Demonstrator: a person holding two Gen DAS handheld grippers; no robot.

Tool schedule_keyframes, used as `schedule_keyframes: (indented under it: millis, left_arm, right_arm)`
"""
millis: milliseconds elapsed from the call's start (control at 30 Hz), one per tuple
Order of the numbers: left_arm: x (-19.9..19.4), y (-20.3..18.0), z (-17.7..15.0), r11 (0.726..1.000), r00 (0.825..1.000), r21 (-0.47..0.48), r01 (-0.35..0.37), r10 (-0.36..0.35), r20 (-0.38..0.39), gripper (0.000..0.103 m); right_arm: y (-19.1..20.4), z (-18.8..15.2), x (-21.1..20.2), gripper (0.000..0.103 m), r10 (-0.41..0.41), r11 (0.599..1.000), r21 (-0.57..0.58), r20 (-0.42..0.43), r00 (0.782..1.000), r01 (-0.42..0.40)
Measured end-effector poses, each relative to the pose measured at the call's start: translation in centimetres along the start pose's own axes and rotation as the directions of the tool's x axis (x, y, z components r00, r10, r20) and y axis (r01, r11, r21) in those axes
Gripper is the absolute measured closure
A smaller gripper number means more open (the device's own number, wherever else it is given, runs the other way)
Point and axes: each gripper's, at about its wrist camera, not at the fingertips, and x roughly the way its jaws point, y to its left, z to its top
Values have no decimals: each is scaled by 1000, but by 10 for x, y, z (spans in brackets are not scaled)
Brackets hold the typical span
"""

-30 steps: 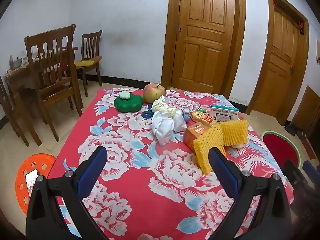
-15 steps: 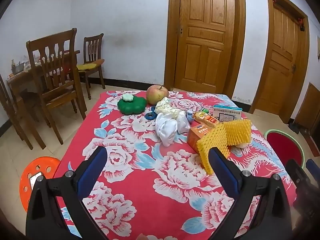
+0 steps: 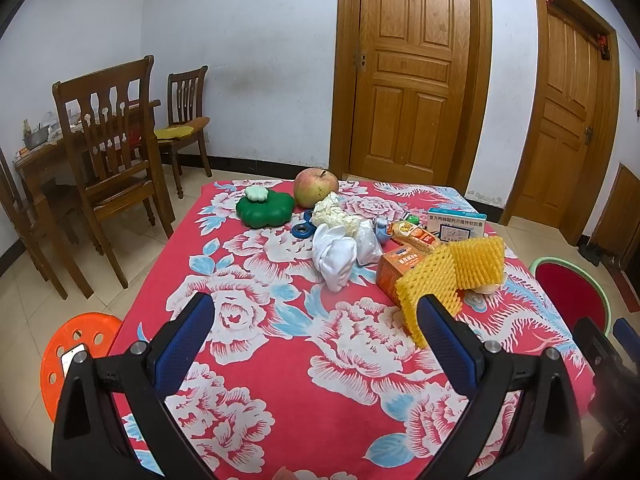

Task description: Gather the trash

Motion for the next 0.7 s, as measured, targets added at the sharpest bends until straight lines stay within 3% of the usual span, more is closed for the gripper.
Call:
schedule_keyframes:
  millis: [700]
  left_arm:
    - [2,0,-2,1000,1000,2,-2,2,-4,3]
  right_arm:
    - [-2,0,0,1,-3,1000,3,-2,1000,4]
